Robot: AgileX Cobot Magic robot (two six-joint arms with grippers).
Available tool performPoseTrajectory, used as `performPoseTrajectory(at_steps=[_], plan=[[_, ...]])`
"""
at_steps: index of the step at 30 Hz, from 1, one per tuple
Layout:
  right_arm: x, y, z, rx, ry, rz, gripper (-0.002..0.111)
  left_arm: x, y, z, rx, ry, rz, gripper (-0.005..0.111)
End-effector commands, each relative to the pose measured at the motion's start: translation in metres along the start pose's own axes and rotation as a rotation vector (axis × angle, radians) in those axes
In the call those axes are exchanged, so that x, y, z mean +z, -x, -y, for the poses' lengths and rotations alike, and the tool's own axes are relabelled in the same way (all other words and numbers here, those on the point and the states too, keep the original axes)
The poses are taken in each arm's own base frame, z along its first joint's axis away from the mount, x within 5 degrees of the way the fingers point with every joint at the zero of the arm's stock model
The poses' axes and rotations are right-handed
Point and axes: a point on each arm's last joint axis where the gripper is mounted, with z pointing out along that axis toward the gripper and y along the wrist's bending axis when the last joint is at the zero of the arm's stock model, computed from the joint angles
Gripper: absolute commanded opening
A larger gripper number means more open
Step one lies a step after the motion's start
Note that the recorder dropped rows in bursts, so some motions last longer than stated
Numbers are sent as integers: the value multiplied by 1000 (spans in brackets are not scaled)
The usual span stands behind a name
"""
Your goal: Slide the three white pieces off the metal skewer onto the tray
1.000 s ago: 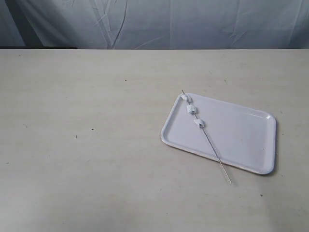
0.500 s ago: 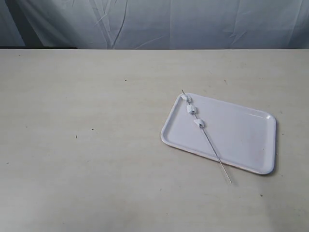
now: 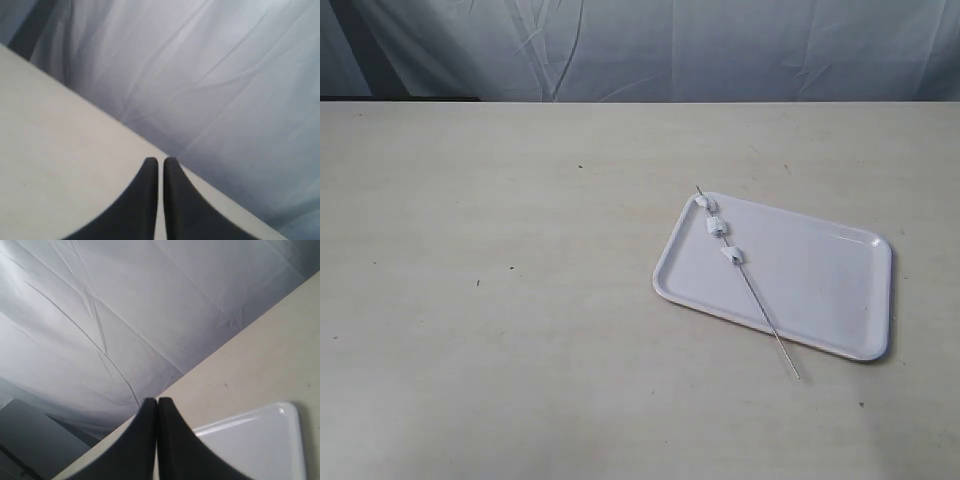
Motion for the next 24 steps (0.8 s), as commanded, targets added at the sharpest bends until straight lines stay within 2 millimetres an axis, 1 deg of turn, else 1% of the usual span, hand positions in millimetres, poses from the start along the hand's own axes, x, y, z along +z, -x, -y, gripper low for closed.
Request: performPoseTrajectory(at_steps=[1,2,5,7,8,10,11,12,14,15,16,17,18,19,20,21,22,23,24], plan=[[-1,2,-4,-11,12,3,0,-2,-4,9,-115,-43,-101,11],[-3,8,-9,-25,27,20,0,-2,1,13,-128,-60,-82,12],[-6,31,-28,-127,65,119,0,-2,29,32,-97,-105,33,13],[-7,52,-45,-195,76,195,0,0,55,52,-20,-129,94,13],[-6,65,-56,-221,77,230,0,4,66,62,23,-130,96,13],[-1,90,-79,-258,86,261,0,18,93,91,128,-167,79,13],[7,102,-92,-289,86,240,0,27,103,103,171,-190,57,13],[18,112,-104,-336,84,201,0,42,114,119,228,-232,10,13],[51,125,-124,-436,75,53,0,80,126,150,311,-366,-130,13],[70,130,-135,-492,77,-42,0,96,131,163,323,-436,-187,13],[85,131,-142,-544,74,-150,0,119,130,172,314,-511,-288,13],[104,132,-149,-586,68,-271,0,142,126,177,310,-568,-391,13],[123,133,-153,-627,53,-396,0,159,119,178,295,-599,-492,13],[138,132,-154,-650,37,-496,0,185,105,172,260,-590,-615,13],[155,130,-153,-666,17,-605,0,198,94,169,259,-584,-705,14],[169,127,-151,-663,5,-701,0,214,79,162,254,-559,-798,15],[179,125,-152,-653,4,-753,0,226,62,155,254,-535,-890,17],[188,119,-149,-643,-2,-809,0,234,45,150,258,-523,-965,21],[194,112,-145,-646,-4,-860,0,240,32,146,266,-514,-1012,23]])
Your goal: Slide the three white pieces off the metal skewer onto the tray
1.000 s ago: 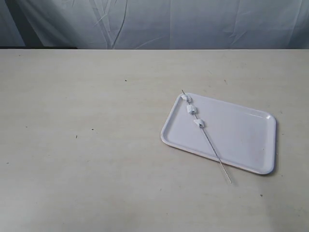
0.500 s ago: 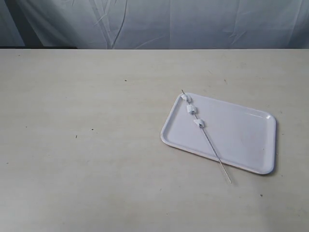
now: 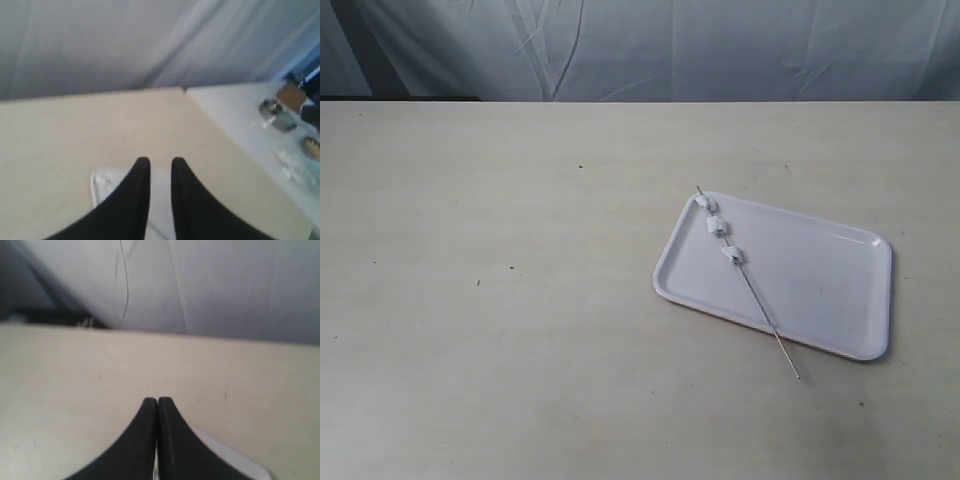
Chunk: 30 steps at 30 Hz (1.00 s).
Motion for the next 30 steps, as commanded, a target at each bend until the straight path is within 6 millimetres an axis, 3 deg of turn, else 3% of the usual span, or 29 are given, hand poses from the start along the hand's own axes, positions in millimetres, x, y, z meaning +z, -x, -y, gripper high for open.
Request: performPoseTrajectory(at_steps=[1,5,9,12,15,17,21,24,30], plan=[[43,-9,4,-58,52,-294,0,58,-40,-32,-56,-32,-337,27],[75,-28,10,-60,65,-426,0,92,-67,-53,-46,26,-452,41],[105,-47,17,-5,96,-567,3,116,-86,-57,-43,18,-529,44],[122,-61,21,18,112,-671,25,136,-100,-51,-6,18,-600,44],[139,-76,23,71,128,-721,55,156,-112,-40,12,30,-632,44],[149,-86,20,135,162,-747,53,170,-119,-31,12,15,-649,44],[169,-120,16,100,157,-827,35,187,-117,-27,-53,28,-631,49],[179,-136,17,50,106,-804,42,192,-109,-33,-101,65,-593,59],[192,-164,23,81,69,-830,44,201,-109,-40,-127,68,-598,59]])
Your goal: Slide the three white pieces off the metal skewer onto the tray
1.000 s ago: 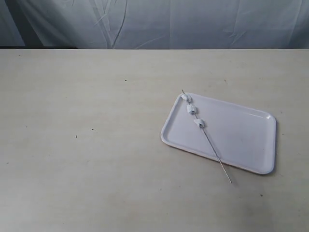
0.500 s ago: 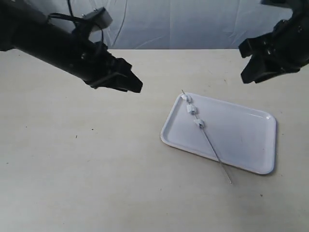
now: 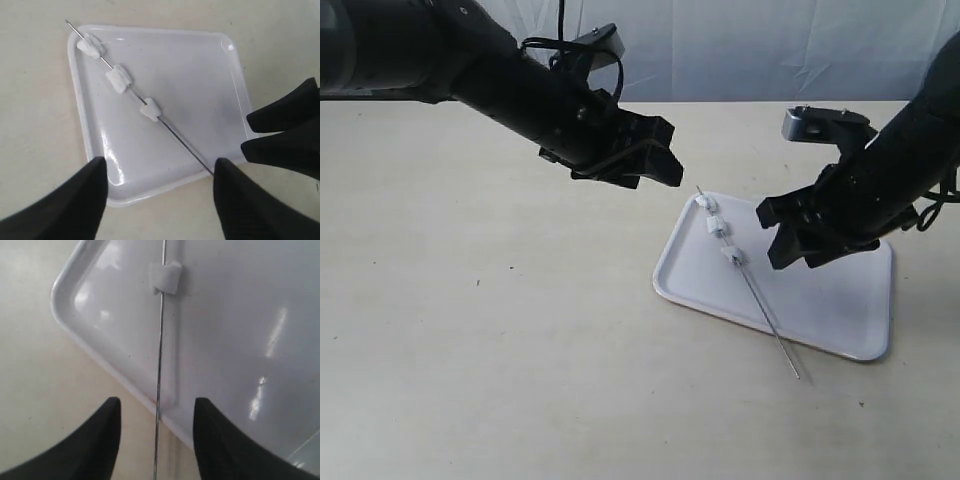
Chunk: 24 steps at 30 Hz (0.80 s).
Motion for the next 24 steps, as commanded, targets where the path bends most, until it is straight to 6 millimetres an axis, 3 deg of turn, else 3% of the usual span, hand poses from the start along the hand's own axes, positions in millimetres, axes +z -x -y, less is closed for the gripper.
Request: performPoseTrajectory(at_steps=[1,5,13,24], plan=[[21,-5,7,13,-18,-27,44,9,2,-5,-25,2,-6,59],[33,-6,7,4,-18,-56,44,16,1,-11,-29,22,-8,59],[65,-7,-23,-98,-36,-53,44,33,-6,-24,-52,38,-48,59],[74,-8,-19,-92,-116,-72,44,33,-5,-24,-36,38,-45,59]])
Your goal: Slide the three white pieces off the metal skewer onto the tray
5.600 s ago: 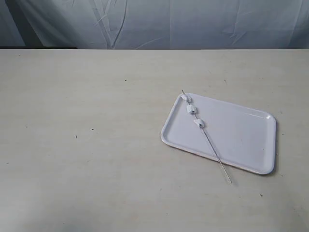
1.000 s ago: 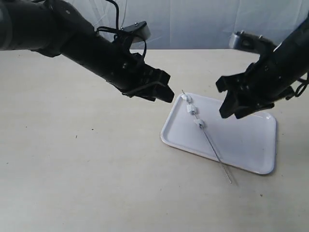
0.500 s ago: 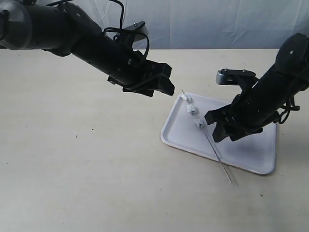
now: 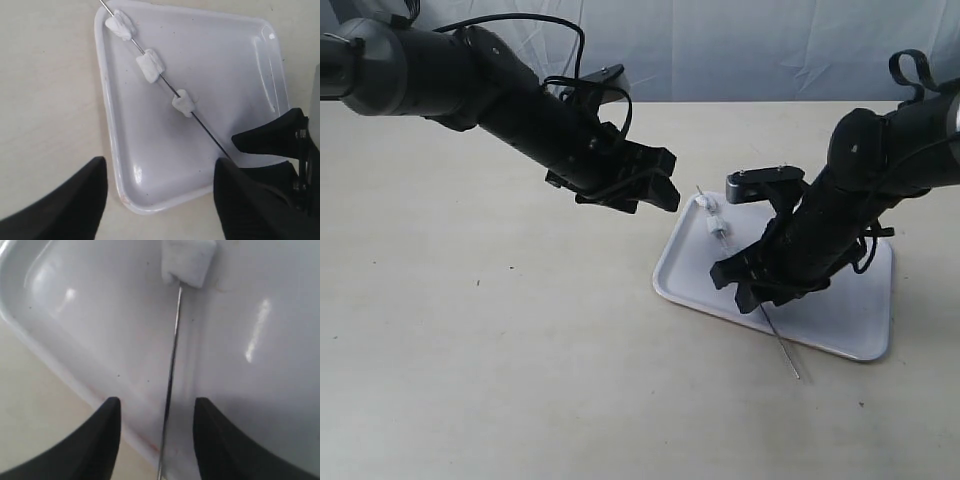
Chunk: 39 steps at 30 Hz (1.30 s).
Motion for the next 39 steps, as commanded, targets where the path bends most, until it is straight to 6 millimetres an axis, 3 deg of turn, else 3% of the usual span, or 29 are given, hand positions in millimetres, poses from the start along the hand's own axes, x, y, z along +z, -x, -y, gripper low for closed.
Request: performPoseTrajectory(at_steps=[1,8,12,17,29,32,39], plan=[[7,-2,-1,-2,-12,-21,44,0,1,2,16,-1,5,59],[15,-2,0,6,-18,-30,42,0,1,2,16,-1,5,59],[15,-2,0,20,-19,-23,23,0,1,2,16,-1,5,59],[16,-1,0,29,-21,-13,23,0,2,2,12,-3,7,59],[43,-6,-2,73,-29,-66,22,0,1,3,11,-11,-3,59],[42,-6,-2,69,-31,-63,1,0,1,3,15,-11,-3,59],[42,-6,-2,69,-31,-61,-1,0,1,3,15,-10,-2,59]])
